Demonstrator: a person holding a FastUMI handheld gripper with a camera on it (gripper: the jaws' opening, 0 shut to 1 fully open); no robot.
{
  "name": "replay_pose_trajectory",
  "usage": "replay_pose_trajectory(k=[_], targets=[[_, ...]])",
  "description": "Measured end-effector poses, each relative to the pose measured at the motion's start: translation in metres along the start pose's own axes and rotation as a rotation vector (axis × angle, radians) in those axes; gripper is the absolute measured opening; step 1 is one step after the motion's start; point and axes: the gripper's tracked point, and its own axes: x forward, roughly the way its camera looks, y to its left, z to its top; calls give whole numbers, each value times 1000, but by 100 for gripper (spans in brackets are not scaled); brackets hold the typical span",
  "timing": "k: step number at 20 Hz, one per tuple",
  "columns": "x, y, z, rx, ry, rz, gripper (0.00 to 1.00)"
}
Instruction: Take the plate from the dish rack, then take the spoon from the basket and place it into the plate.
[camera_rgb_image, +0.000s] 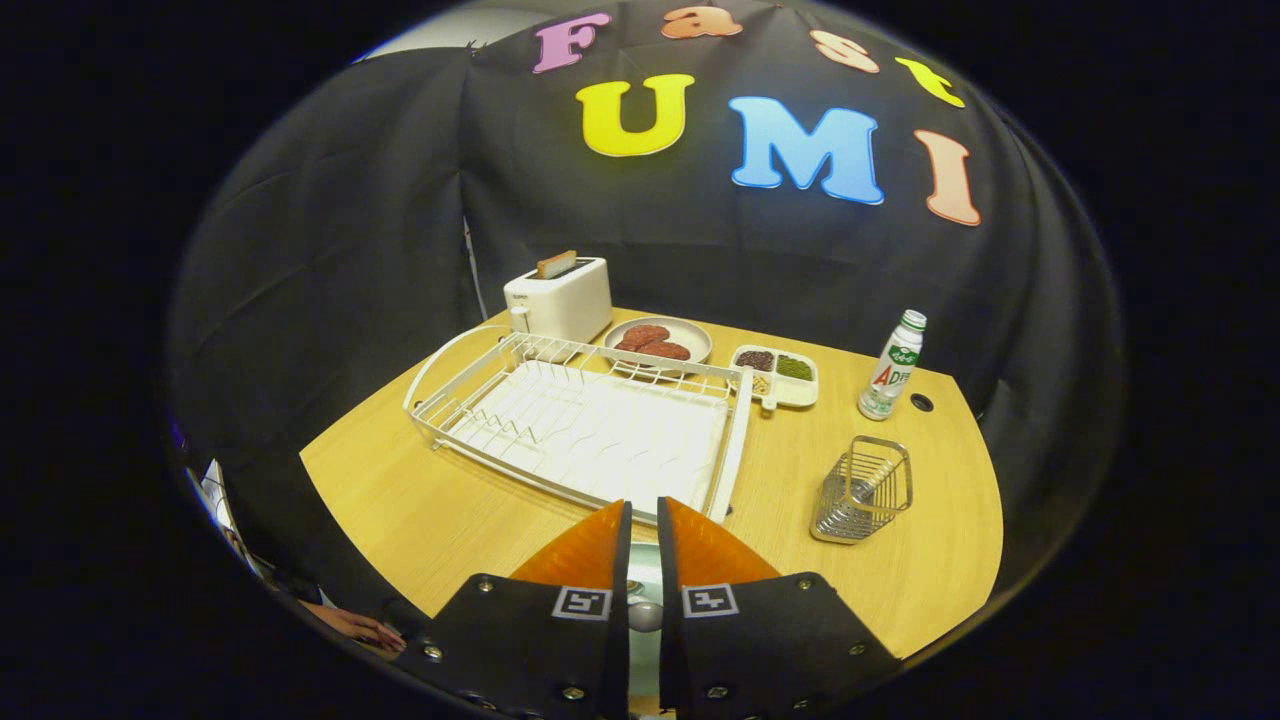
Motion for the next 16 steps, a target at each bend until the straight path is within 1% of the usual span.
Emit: replay_pose_trajectory(k=[4,11,13,15,16], targets=[[17,18,-2,-55,36,62,12],[38,31,-5,-129,71,117,13],[42,28,-7,-140,78,119,16],[38,23,-3,-128,69,117,17],[39,19,-1,-117,56,112,28]])
